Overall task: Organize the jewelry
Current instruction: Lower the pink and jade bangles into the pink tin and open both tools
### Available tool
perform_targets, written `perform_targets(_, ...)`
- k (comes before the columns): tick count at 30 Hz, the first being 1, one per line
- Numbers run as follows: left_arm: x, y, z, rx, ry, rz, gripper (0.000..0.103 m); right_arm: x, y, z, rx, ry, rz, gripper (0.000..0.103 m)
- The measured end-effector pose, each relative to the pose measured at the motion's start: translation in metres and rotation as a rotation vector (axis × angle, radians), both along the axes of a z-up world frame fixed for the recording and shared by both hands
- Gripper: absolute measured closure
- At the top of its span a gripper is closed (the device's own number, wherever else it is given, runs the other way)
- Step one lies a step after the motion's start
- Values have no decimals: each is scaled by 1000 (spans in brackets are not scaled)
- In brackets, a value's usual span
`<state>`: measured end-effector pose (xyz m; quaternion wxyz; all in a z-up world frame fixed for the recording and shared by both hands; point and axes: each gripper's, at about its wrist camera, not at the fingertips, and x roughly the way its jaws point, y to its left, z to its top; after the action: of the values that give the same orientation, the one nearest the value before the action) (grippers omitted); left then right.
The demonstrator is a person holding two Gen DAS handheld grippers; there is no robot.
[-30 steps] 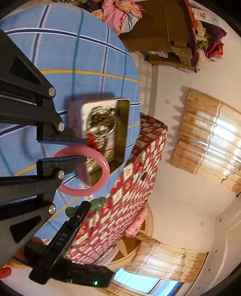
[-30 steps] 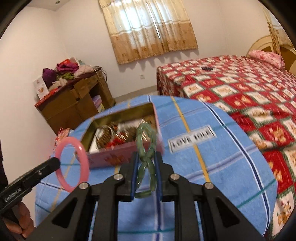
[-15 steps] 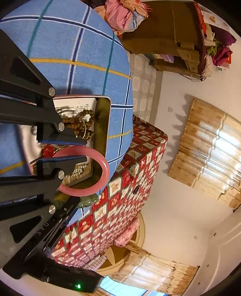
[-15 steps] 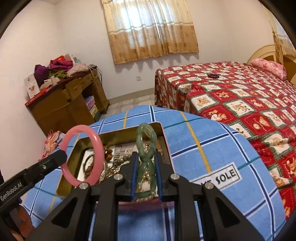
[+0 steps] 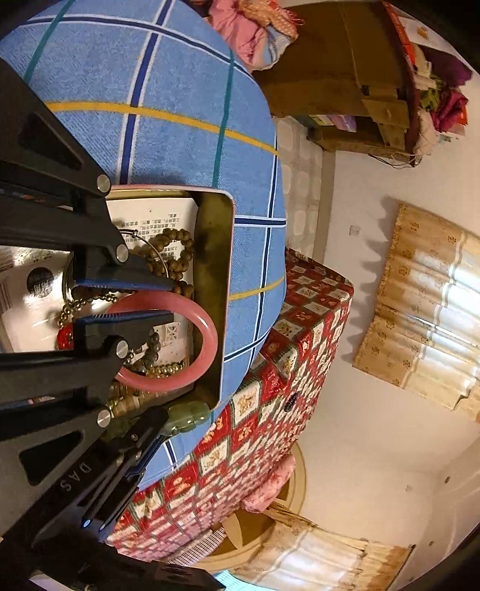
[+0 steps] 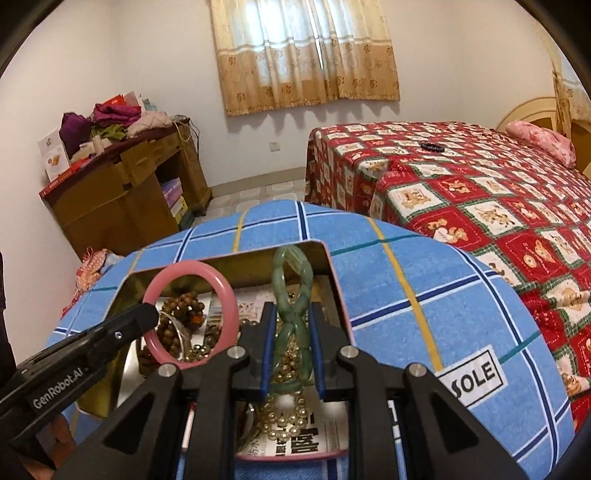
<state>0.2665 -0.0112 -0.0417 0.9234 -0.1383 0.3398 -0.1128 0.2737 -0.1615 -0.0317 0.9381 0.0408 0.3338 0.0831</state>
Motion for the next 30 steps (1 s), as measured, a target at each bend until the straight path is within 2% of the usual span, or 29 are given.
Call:
perform_targets(6, 2, -5, -1, 40, -1, -4, 93, 2, 3, -3, -4, 18, 17, 82)
perform_targets(16, 7, -10, -2, 65, -5, -6, 93, 12, 4, -4, 1, 30, 20, 82)
perform_targets(22, 9, -12, -2, 142, -19, 33, 93, 12, 7, -5, -8, 36, 28, 82)
perform_targets(30, 14, -18, -4, 178, -5, 17, 93, 11, 6, -5, -9, 32, 27, 76)
